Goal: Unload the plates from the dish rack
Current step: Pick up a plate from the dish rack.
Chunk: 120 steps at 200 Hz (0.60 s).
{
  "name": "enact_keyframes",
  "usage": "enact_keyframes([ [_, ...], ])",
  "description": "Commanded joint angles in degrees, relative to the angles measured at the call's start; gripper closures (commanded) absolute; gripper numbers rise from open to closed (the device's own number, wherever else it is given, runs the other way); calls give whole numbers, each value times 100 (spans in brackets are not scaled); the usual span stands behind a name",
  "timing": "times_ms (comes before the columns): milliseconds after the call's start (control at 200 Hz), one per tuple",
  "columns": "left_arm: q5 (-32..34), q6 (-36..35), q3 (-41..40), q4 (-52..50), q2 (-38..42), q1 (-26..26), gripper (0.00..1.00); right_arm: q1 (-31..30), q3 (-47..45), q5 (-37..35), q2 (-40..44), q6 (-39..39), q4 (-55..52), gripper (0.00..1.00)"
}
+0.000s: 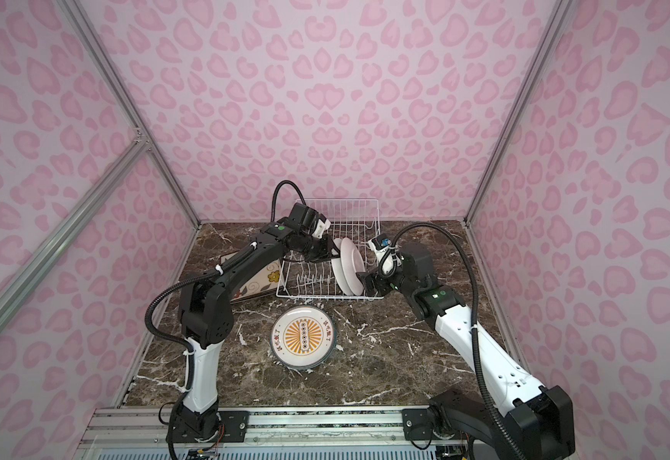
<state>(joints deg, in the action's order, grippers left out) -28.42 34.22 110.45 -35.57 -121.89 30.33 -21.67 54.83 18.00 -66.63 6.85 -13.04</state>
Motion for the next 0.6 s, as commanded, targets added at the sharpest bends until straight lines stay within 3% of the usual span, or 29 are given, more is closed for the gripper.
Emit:
enact_keyframes([
  [0,-98,254,18,146,-118,50,79,12,-56,-121,14,-10,222,1],
  [120,-224,493,29,365,-252,99,85,47,-74,-201,27,-109,298,1],
  [235,-286,750,11,652,-350,114,96,71,-141,-162,62,-141,421,1],
  [595,-443,1151,108,1096,-539,116,96,110,-34,-72,59,-25,340,1],
])
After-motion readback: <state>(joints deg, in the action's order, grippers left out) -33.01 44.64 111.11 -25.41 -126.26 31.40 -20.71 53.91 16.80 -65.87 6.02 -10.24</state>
